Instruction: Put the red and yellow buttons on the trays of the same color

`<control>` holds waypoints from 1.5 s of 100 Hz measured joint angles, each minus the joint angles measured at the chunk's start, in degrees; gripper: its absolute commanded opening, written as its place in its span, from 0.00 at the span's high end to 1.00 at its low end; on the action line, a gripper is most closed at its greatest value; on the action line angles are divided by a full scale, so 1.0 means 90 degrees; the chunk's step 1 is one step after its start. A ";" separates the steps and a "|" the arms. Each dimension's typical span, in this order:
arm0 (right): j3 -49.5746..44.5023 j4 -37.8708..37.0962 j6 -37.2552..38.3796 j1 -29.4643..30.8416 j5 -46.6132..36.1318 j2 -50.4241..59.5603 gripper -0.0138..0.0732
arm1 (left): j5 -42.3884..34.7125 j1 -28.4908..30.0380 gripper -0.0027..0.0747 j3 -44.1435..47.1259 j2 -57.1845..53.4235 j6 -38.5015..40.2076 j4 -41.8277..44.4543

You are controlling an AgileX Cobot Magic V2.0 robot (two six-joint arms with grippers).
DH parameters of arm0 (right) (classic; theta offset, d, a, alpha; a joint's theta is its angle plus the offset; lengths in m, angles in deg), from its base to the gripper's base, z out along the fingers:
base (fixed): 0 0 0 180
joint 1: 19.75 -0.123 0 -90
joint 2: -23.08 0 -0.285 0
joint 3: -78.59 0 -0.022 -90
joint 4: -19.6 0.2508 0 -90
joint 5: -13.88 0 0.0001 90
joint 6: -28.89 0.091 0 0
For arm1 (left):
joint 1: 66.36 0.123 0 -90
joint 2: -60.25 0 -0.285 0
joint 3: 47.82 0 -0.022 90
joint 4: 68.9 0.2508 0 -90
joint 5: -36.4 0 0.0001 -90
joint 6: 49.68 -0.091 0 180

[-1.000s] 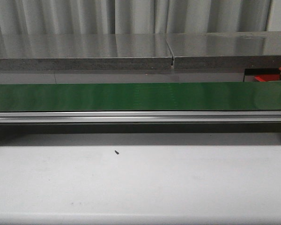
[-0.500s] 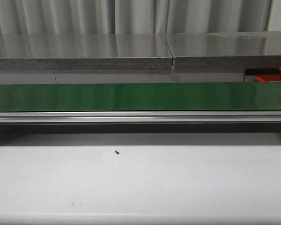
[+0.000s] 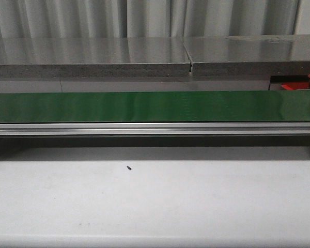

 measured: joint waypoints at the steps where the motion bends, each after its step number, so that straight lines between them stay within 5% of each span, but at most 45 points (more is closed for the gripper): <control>1: 0.0000 0.0000 0.0000 0.0000 0.0000 0.0000 0.95 | 0.0000 0.0000 0.99 0.0000 0.0000 0.0000 0.0000; 57: 0.0000 0.0000 0.0004 0.0000 0.0000 0.0000 0.95 | -0.0058 0.0000 0.99 0.0000 -0.0003 0.0000 0.0148; 104: 0.0000 0.0000 0.0004 0.0000 0.0000 0.0000 0.95 | -0.0272 0.0000 0.99 0.0887 -0.2024 0.2631 0.3557; 150: 0.0000 0.0000 0.0004 0.0000 -0.0010 0.0000 0.95 | -0.0472 0.0000 0.99 0.2395 -0.3800 0.2840 0.4061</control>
